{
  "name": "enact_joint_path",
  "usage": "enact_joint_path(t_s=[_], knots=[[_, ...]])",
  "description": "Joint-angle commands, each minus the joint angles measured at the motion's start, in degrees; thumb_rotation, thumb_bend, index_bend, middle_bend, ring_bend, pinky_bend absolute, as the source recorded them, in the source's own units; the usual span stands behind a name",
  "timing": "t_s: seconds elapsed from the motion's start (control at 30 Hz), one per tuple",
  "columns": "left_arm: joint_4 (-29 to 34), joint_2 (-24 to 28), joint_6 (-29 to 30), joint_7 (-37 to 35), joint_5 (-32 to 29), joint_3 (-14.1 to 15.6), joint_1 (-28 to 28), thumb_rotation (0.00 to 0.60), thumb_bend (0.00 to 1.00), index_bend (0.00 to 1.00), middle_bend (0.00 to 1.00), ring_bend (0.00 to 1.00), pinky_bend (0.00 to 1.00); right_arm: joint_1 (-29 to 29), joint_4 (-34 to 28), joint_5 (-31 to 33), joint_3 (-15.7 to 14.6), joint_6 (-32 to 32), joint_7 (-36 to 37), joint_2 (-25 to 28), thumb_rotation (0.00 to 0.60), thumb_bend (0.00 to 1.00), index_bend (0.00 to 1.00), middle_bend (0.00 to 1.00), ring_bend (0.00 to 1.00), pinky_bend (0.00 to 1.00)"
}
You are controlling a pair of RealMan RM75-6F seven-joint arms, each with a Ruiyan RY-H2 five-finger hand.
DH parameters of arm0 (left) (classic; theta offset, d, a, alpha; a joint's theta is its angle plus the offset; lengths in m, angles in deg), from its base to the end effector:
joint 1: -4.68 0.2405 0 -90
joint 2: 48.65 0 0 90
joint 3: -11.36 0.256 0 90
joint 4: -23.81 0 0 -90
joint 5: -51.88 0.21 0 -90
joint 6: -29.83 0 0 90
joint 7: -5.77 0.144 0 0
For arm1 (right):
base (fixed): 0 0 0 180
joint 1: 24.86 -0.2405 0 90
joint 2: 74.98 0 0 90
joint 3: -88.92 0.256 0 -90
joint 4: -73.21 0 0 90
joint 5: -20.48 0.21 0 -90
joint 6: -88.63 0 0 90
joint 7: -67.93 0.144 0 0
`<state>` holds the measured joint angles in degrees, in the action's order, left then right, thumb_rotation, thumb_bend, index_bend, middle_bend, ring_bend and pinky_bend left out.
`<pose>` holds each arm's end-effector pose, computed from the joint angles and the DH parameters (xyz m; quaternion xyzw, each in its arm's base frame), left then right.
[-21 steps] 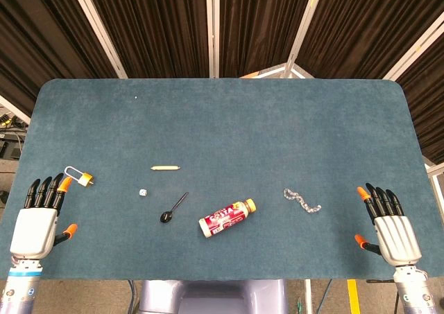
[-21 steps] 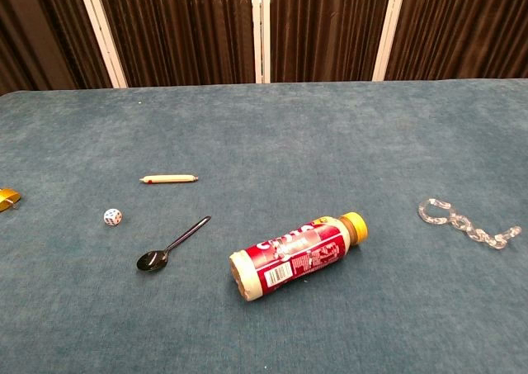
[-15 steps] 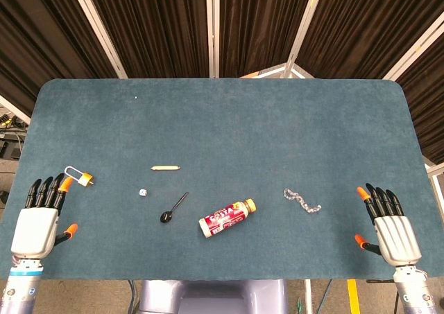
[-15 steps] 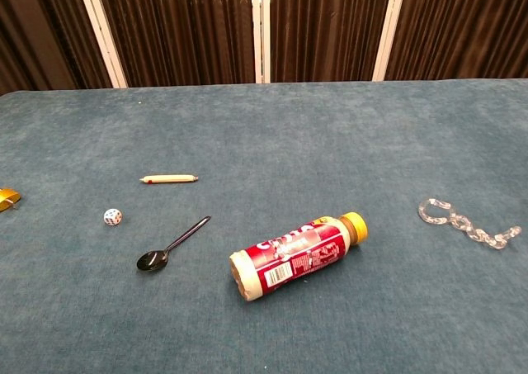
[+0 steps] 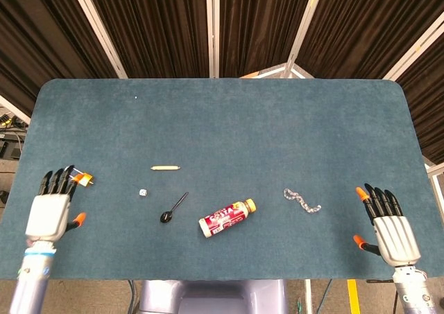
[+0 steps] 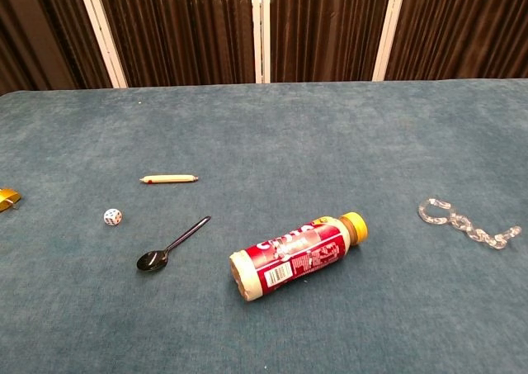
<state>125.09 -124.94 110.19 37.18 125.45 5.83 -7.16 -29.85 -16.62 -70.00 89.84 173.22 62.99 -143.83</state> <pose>-0.2566 0.2157 0.0828 -0.6283 -0.3717 -0.3115 0.6083 -0.3041 -0.1740 0.1263 0.6356 -0.3660 0.3775 0.5653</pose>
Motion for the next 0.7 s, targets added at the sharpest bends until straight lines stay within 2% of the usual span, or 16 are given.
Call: enact_joint_path(t_s=[0.03, 0.23, 0.43, 0.53, 0.7], knots=[[-0.3, -3.8, -3.6, 5.2, -6.8, -3.6, -3.7, 0.6, 0.28, 0.27, 0.0, 0.0, 0.0, 0.0, 0.0, 0.0, -0.1, 0.0, 0.3, 0.2, 0.6, 0.06, 0.0, 0.0, 0.0, 0.0], [-1.2, -9.4, -5.2, 14.6, -15.8, -7.3, -9.1, 0.6, 0.28, 0.32, 0.0, 0.0, 0.0, 0.2, -0.3, -0.5, -0.3, 0.3, 1.1, 0.6, 0.6, 0.06, 0.0, 0.0, 0.0, 0.0], [-2.0, -13.1, -5.7, 19.8, -20.4, -8.5, -12.6, 0.6, 0.29, 0.34, 0.0, 0.0, 0.0, 0.2, -0.5, -0.6, -0.3, 0.5, 1.5, 0.9, 0.6, 0.06, 0.0, 0.0, 0.0, 0.0], [-3.2, -16.3, -5.9, 23.0, -23.7, -8.7, -14.9, 0.6, 0.29, 0.34, 0.0, 0.0, 0.0, 0.4, -0.4, -0.5, -0.3, 0.6, 2.0, 1.2, 0.6, 0.06, 0.0, 0.0, 0.0, 0.0], [-5.6, -19.2, -5.2, 24.8, -25.8, -8.3, -16.9, 0.6, 0.29, 0.39, 0.0, 0.0, 0.0, 0.6, -0.5, -0.7, -0.4, 1.1, 2.4, 1.4, 0.6, 0.06, 0.0, 0.0, 0.0, 0.0]])
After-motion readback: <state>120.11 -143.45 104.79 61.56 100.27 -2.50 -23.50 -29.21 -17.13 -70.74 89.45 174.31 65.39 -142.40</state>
